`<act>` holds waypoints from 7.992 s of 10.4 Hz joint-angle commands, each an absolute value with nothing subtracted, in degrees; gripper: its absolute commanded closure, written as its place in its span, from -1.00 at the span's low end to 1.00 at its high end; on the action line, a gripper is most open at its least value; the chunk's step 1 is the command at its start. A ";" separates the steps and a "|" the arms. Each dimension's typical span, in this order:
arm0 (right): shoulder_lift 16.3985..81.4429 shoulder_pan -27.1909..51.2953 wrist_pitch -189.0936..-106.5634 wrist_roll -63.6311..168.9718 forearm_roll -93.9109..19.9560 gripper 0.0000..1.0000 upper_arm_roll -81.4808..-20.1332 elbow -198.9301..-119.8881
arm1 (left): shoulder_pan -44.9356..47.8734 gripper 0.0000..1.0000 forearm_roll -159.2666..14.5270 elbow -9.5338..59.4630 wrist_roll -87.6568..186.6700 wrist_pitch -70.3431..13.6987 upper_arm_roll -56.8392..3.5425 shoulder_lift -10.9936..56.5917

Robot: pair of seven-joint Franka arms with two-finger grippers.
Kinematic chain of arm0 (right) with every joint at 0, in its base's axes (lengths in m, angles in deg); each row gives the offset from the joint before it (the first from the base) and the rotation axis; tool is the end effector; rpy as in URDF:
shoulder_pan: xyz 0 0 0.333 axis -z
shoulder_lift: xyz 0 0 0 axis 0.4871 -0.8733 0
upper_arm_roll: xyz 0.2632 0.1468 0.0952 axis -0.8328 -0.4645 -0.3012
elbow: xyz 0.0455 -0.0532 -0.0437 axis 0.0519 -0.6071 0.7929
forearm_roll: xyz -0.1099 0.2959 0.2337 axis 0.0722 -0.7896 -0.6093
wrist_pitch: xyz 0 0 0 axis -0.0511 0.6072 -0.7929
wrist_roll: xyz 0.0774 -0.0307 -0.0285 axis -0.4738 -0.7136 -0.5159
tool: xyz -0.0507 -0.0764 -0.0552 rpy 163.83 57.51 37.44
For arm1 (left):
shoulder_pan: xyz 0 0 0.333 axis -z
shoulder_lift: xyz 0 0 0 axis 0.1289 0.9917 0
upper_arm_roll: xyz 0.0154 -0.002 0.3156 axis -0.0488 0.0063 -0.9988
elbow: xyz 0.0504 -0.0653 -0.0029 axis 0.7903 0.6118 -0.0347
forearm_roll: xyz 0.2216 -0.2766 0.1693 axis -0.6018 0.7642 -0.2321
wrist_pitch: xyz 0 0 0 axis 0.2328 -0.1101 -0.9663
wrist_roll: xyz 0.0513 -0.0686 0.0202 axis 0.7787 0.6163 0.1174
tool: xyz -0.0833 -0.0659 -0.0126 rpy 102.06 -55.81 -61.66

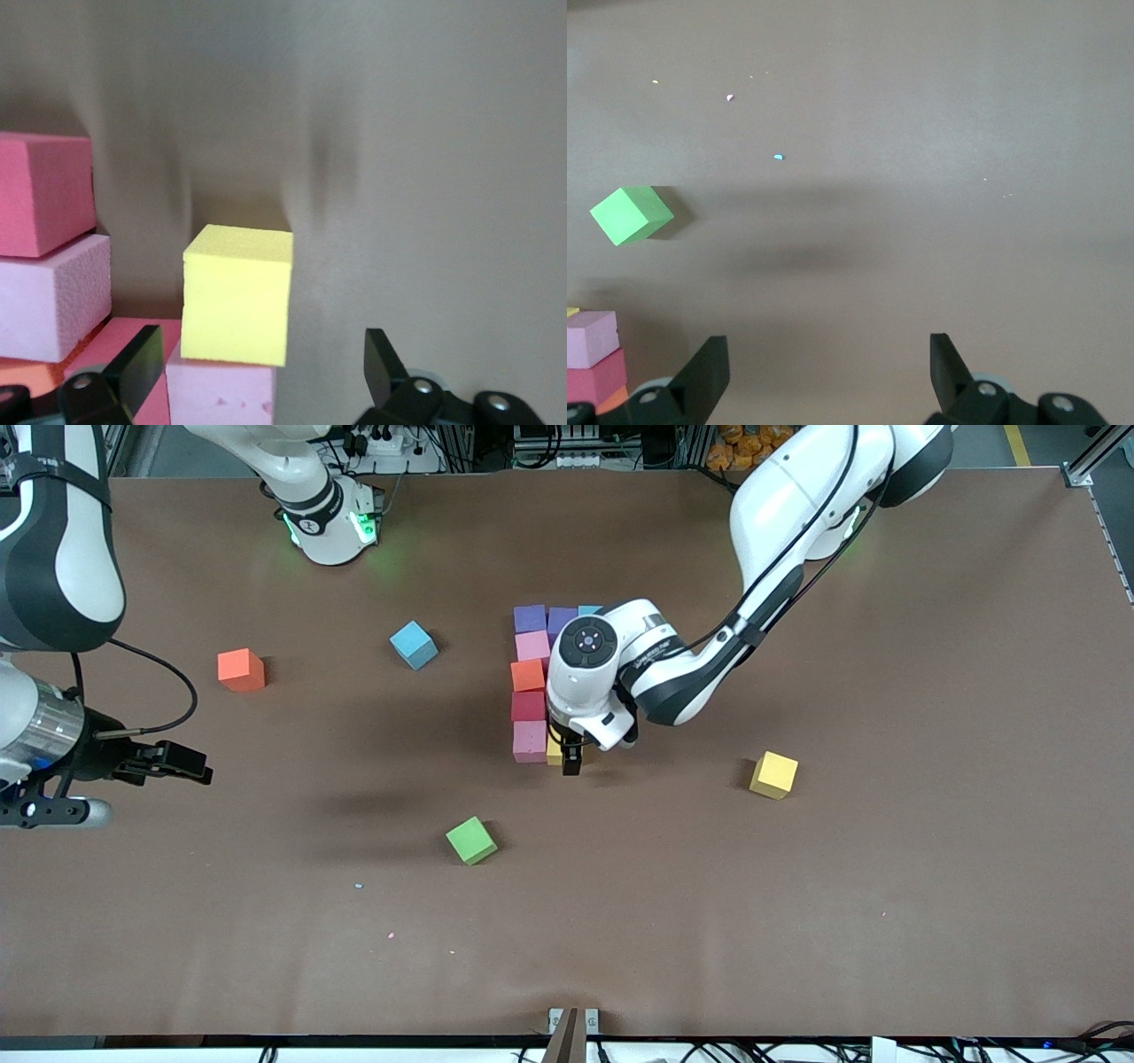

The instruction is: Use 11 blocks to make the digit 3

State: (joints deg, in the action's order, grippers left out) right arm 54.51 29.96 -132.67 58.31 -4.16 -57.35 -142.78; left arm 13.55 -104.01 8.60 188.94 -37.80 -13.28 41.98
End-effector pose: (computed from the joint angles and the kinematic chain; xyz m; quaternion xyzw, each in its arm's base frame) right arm 0.6567 0.0080 0.5157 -0.9992 0.0096 -0.0006 0.0383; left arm 0.5132 -0.5164 0.2775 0.7109 0.7013 -0.0301 0.0436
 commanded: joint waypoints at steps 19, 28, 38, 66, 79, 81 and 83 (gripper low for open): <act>55.69 31.43 -127.83 57.53 -4.00 -1.00 -58.81 -140.37 | -39.49 -1.00 -113.97 35.38 142.63 -36.05 4.86 34.00; 55.51 32.84 -127.75 53.75 -3.56 -1.00 -58.19 -138.26 | -33.95 0.74 -120.03 36.70 151.93 -39.39 0.73 38.40; 55.42 33.10 -127.22 52.44 1.36 -1.00 -58.19 -138.52 | -3.58 1.00 -110.89 21.16 178.82 -39.21 -6.37 41.55; 55.16 33.55 -127.22 50.41 1.20 -1.00 -58.28 -137.73 | -7.01 -1.00 -110.72 12.97 165.91 -21.74 -4.99 26.73; 72.38 35.21 -122.66 45.92 -0.92 -1.00 -58.54 -146.61 | -27.92 -1.00 -98.01 12.62 93.38 -18.12 -12.49 14.16; 72.38 35.13 -120.81 45.84 -0.92 -1.00 -58.54 -146.43 | -14.77 -1.00 -88.53 12.62 78.30 -14.27 -31.34 8.98; 72.38 35.13 -120.36 45.84 -0.92 -1.00 -58.45 -146.26 | -9.71 -1.00 -85.50 13.32 67.44 -11.28 -38.98 5.11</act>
